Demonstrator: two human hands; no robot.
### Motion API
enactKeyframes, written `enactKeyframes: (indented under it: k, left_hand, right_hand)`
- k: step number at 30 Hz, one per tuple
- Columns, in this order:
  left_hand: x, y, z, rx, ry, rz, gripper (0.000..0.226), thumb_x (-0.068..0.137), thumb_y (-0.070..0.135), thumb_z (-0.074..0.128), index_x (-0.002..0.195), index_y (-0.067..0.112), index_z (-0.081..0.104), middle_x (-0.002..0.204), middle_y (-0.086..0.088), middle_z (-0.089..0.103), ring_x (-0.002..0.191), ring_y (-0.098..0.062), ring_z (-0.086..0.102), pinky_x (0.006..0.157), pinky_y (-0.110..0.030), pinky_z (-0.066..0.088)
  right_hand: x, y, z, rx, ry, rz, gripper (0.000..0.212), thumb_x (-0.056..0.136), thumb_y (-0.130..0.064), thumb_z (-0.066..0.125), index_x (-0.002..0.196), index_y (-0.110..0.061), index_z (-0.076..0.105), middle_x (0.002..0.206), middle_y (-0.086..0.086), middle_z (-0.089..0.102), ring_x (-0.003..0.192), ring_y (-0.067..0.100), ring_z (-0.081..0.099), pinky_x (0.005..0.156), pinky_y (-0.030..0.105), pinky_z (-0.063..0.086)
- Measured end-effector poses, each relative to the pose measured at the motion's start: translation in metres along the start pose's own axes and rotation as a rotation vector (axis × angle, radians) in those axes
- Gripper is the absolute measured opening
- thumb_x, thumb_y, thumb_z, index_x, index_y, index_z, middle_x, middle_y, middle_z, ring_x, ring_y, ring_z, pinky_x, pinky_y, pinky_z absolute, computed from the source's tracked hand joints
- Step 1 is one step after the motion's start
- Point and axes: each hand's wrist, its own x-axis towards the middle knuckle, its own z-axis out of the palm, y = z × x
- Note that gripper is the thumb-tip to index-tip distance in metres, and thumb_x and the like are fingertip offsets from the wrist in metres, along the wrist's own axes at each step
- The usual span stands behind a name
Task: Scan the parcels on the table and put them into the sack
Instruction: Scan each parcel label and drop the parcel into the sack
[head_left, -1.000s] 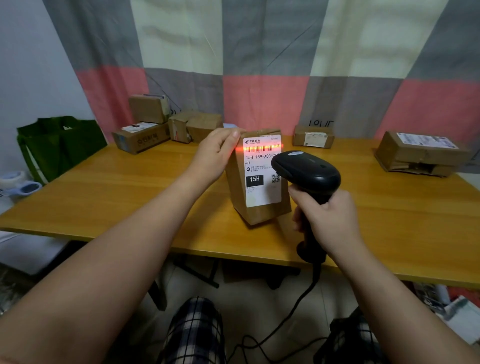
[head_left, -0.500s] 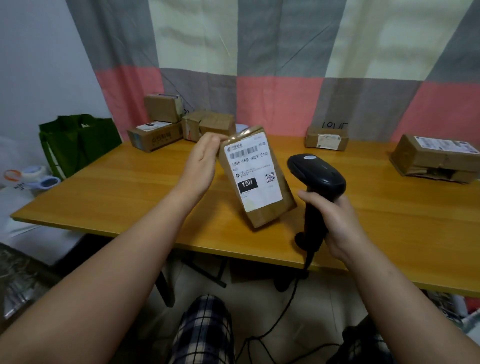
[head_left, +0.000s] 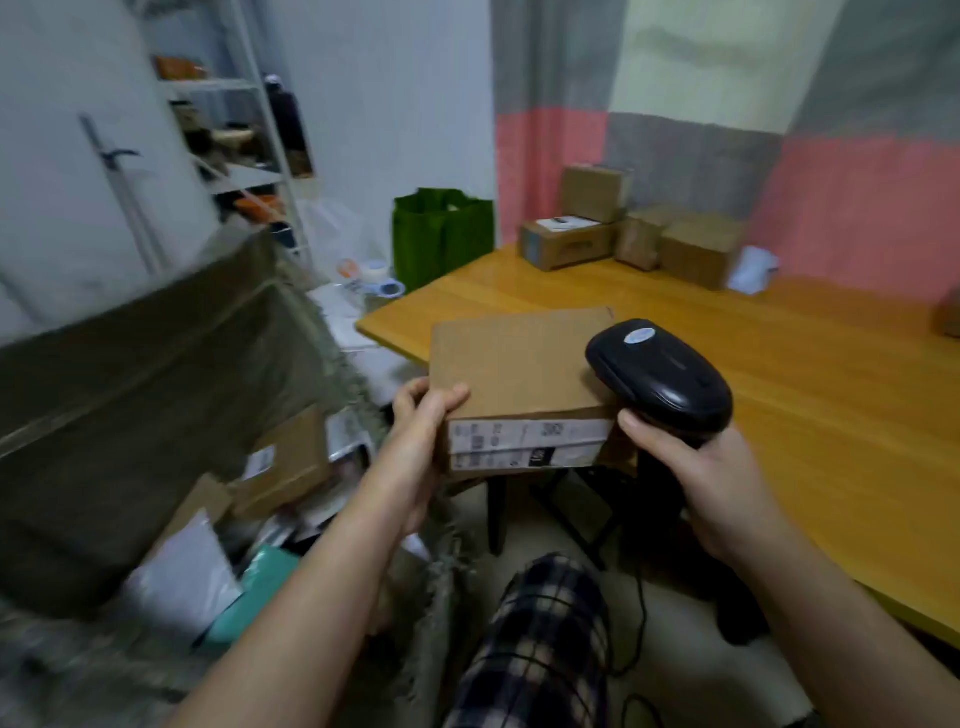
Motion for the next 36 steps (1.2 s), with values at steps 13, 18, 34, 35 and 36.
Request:
enactKeyframes:
  k: [13, 18, 34, 35, 36]
  left_hand:
    - [-0.102, -0.027, -0.219, 0.316, 0.886, 0.507, 0.093, 0.061, 0.051, 0.064, 0.144, 0.037, 0.026, 0.147, -0.005, 0.028, 0.135, -0.020, 0.037, 0.115, -0.035, 0.028]
    - [-0.124, -0.038, -0.248, 1.183, 1.059, 0.347, 0.089, 0.062, 0.043, 0.073, 0.143, 0.033, 0.037, 0.151, -0.021, 0.019, 0.131, -0.045, 0.026, 0.108, -0.059, 0.025]
    - [-0.026, -0.081, -0.249, 1.959, 0.476, -0.148, 0.039, 0.100, 0.039, 0.038, 0.131, 0.023, 0.054, 0.142, -0.013, 0.034, 0.128, -0.035, 0.030, 0.107, -0.049, 0.022]
    - [-0.021, -0.076, -0.243, 1.921, 0.507, -0.124, 0.036, 0.101, 0.035, 0.037, 0.129, 0.020, 0.055, 0.137, -0.013, 0.038, 0.125, -0.033, 0.033, 0.106, -0.048, 0.025]
    - [-0.017, -0.071, -0.236, 1.900, 0.534, -0.068, 0.035, 0.100, 0.033, 0.038, 0.128, 0.018, 0.054, 0.135, -0.013, 0.041, 0.123, -0.033, 0.035, 0.104, -0.046, 0.027]
  right_hand:
    - [0.006, 0.051, 0.188, -0.226, -0.522, -0.052, 0.054, 0.073, -0.018, 0.083, 0.106, -0.048, 0.053, 0.113, -0.019, 0.061, 0.099, -0.018, 0.055, 0.079, 0.001, 0.042]
    - [-0.005, 0.068, 0.222, -0.348, -0.673, -0.072, 0.045, 0.074, -0.026, 0.082, 0.110, -0.039, 0.058, 0.117, -0.008, 0.060, 0.106, -0.006, 0.055, 0.089, 0.011, 0.041]
    - [-0.002, 0.097, 0.226, -0.433, -0.602, 0.079, 0.018, 0.079, -0.033, 0.077, 0.090, -0.035, 0.063, 0.094, -0.009, 0.070, 0.092, 0.003, 0.062, 0.080, 0.027, 0.048]
    - [-0.001, 0.099, 0.223, -0.449, -0.580, 0.089, 0.019, 0.079, -0.033, 0.077, 0.090, -0.035, 0.061, 0.094, -0.009, 0.069, 0.092, 0.006, 0.061, 0.080, 0.028, 0.048]
    - [0.001, 0.100, 0.220, -0.469, -0.550, 0.090, 0.020, 0.080, -0.032, 0.076, 0.091, -0.034, 0.061, 0.093, -0.007, 0.069, 0.092, 0.008, 0.061, 0.079, 0.028, 0.047]
